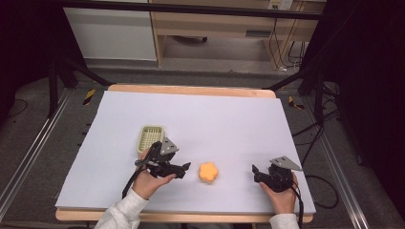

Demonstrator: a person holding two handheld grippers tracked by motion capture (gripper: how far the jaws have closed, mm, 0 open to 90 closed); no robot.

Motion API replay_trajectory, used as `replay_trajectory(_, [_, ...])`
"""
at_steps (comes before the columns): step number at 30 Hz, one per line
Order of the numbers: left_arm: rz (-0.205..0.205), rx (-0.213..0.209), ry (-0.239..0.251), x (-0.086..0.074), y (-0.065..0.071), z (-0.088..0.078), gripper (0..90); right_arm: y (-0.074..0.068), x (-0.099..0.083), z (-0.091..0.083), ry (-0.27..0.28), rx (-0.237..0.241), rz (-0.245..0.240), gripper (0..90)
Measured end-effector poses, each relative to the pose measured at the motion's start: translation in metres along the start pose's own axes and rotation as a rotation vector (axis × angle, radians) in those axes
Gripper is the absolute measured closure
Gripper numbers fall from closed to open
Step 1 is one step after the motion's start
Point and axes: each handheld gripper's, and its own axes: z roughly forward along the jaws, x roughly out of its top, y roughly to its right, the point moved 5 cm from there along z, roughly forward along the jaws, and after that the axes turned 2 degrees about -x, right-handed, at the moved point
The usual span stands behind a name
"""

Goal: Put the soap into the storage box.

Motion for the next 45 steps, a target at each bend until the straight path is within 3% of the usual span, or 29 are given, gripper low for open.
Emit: replay_trajectory(45, [0.068,-0.063,-0.097,0.019,0.044,0.042,17.5,0.000,0.000,0.000,-0.003,0.008,0.004,21.9])
